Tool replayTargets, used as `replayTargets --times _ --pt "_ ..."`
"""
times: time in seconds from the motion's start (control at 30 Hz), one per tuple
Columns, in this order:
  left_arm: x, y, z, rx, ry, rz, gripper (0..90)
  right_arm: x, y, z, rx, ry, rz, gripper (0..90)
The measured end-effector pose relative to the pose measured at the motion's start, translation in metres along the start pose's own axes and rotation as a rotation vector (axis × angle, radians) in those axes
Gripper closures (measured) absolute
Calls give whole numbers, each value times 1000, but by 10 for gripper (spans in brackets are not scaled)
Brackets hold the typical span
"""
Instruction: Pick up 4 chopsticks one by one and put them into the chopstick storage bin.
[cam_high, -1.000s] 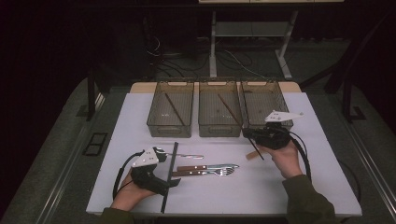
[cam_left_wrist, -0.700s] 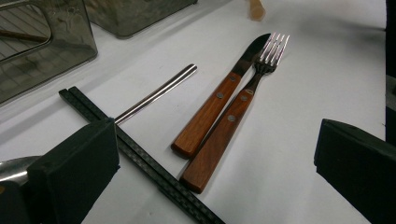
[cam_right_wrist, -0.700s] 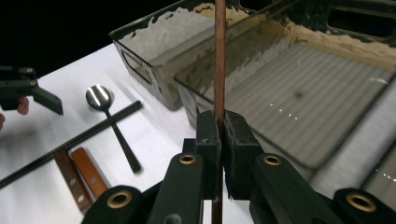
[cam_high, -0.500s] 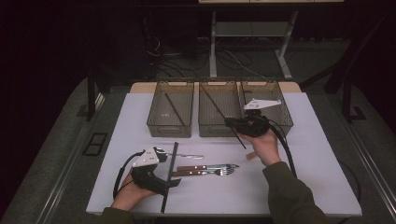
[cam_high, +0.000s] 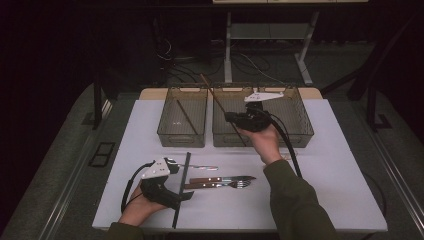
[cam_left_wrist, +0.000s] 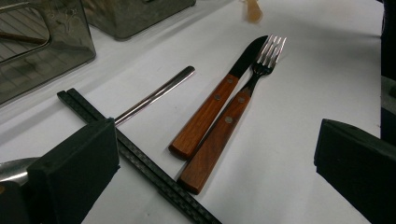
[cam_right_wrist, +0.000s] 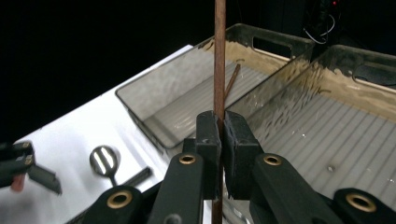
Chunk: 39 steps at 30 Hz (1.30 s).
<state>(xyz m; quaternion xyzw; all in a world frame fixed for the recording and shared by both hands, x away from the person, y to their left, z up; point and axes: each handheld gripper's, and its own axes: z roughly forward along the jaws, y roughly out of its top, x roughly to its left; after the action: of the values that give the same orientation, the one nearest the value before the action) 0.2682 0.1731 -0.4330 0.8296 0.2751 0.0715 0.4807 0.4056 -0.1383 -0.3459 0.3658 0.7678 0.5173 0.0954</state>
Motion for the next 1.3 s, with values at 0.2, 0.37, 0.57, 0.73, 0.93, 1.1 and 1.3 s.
replayTargets --times 0.2,0.37,0.57,0.73,0.93,1.1,1.3 --pt "0 0 0 3 -2 4 0 3 15 16 -9 -6 17 855" --pt "0 1 0 0 -3 9 0 8 27 32 -20 -12 6 855" --pt "0 1 -1 0 -6 9 0 15 39 54 -27 -12 9 855" --pt "0 1 -1 -6 -9 4 0 22 50 74 -20 -7 7 854" --pt "0 1 -1 -9 -14 3 0 30 56 103 2 -12 0 854" --pt "1 1 -2 -7 -17 9 0 37 57 122 18 -10 -1 854" --pt "2 1 -3 -9 -18 11 0 39 52 138 37 -14 6 854"
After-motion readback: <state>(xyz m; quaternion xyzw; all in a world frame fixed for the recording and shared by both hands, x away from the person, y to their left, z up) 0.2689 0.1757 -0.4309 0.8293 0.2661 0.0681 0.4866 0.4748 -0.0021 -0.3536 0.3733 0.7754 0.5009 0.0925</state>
